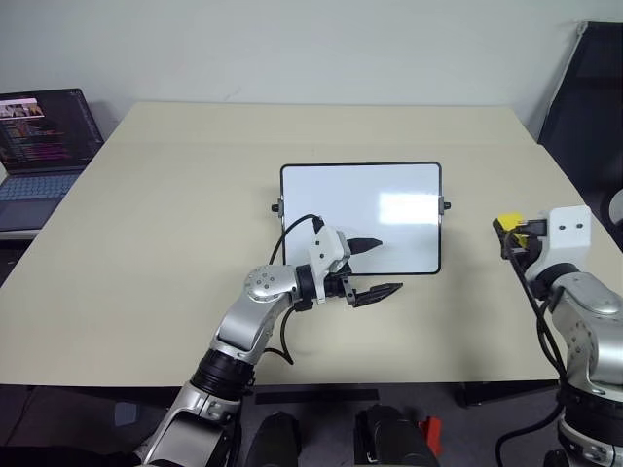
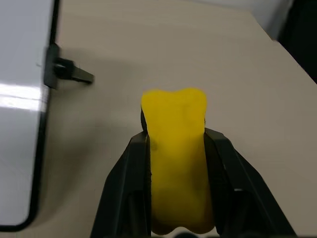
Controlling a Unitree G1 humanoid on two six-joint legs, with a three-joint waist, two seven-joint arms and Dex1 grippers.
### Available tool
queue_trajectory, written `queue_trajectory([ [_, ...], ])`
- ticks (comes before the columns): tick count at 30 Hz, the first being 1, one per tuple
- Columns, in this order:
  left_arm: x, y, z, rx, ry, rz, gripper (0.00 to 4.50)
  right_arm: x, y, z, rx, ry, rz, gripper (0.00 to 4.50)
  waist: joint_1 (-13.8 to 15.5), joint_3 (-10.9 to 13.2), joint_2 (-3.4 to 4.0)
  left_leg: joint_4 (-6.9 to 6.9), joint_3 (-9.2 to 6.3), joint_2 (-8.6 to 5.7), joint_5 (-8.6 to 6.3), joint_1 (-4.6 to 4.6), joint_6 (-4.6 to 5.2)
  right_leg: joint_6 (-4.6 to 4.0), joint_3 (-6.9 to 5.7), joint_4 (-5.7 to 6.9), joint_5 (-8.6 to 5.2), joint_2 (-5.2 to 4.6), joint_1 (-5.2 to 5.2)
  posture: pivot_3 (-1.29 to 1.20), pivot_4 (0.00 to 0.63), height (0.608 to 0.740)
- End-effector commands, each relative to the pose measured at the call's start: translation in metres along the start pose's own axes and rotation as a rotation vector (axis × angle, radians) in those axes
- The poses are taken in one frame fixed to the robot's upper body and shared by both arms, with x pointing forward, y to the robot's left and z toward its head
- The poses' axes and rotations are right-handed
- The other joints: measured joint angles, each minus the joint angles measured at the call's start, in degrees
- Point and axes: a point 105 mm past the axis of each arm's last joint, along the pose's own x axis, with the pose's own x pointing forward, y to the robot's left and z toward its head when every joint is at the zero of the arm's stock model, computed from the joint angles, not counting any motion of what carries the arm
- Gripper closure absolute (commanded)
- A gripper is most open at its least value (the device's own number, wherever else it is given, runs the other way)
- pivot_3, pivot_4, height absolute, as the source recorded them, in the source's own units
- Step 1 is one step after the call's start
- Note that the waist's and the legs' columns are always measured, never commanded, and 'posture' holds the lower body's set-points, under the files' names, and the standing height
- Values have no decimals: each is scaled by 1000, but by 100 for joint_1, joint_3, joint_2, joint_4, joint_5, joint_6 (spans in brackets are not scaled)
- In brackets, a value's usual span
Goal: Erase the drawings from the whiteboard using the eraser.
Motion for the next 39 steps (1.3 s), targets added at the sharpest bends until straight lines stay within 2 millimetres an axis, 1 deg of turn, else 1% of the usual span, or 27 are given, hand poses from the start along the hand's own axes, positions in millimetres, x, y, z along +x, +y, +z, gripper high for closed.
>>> queue_trajectory([
  [1,2,-7,6,37,-17,-95,0,-7,-7,3,-4,11,-4,3410,-6,1,1,0,1,0,0,0,0,0,1,-1,0,0,0,0,150,740],
  [5,1,-4,3,58,-2,-121,0,-8,-6,-16,-3,73,9,3410,8,2,2,0,0,-1,0,-2,0,1,-1,-4,-1,-1,0,0,150,740],
  [8,0,-2,2,61,-1,-120,0,-6,-5,-21,7,82,14,3410,2,2,2,0,1,-1,0,-2,0,1,0,-4,-1,-1,0,0,150,740],
  [11,-5,-3,-1,60,19,-120,0,-4,-6,-30,12,115,26,3410,-5,1,2,0,1,-1,0,-2,0,1,-1,-3,0,-1,0,0,150,740],
  [14,-9,-3,-3,61,32,-110,0,-2,-6,-35,22,128,33,3410,-5,2,2,-1,-1,-1,0,-2,0,1,-1,-3,-1,-1,0,0,150,740],
  [18,-10,-6,-5,58,35,-105,0,1,-6,-47,83,152,36,3410,-3,2,2,-1,0,0,0,-2,0,2,-1,-4,-1,-1,0,0,150,740],
  [22,-13,-5,-5,58,39,-97,0,3,-7,-49,90,145,38,3410,4,2,2,-1,0,-1,0,-2,0,2,0,-3,-1,-1,0,0,150,740],
  [24,-14,-4,-4,60,42,-92,0,5,-9,-48,80,138,33,2693,2,2,2,0,1,-1,0,-2,0,2,0,-2,-1,-1,0,0,150,740],
  [25,-14,-4,-4,59,43,-92,0,5,-9,-48,85,138,33,2526,3,2,2,-1,0,-1,0,-2,0,2,-1,-2,-1,-1,0,0,150,740],
  [26,-14,-4,-4,59,44,-92,0,5,-10,-49,82,138,28,2196,3,1,2,-1,0,-1,0,-2,0,2,-1,-2,-1,-1,0,0,150,740],
  [28,-14,-4,-4,59,44,-92,0,4,-12,-49,82,137,19,1445,3,1,2,-1,0,-1,0,-2,0,2,-1,-2,-1,-1,0,0,150,740],
  [29,-14,-3,-4,60,45,-92,0,4,-13,-49,79,136,13,1164,3,2,2,0,0,-1,0,-2,0,2,-1,-2,-1,-1,0,0,150,740],
  [30,-14,-3,-4,60,46,-92,0,4,-14,-48,79,133,8,727,3,1,2,-1,1,-1,0,-2,0,2,-1,-2,-1,-1,0,0,150,740],
  [31,-14,-3,-3,60,46,-93,0,3,-15,-48,81,132,7,433,3,1,2,0,1,-1,0,-2,0,2,-1,-2,-1,-1,0,0,150,740],
  [32,-14,-3,-3,58,46,-94,0,3,-15,-47,86,129,5,41,3,1,2,0,0,-1,0,-2,0,2,-1,-2,-1,-1,0,0,150,740],
  [39,-14,-3,-3,57,48,-90,0,0,-17,-43,72,118,-24,41,3,1,3,0,0,-1,0,-2,0,2,0,-2,-1,-1,0,0,150,740],
])
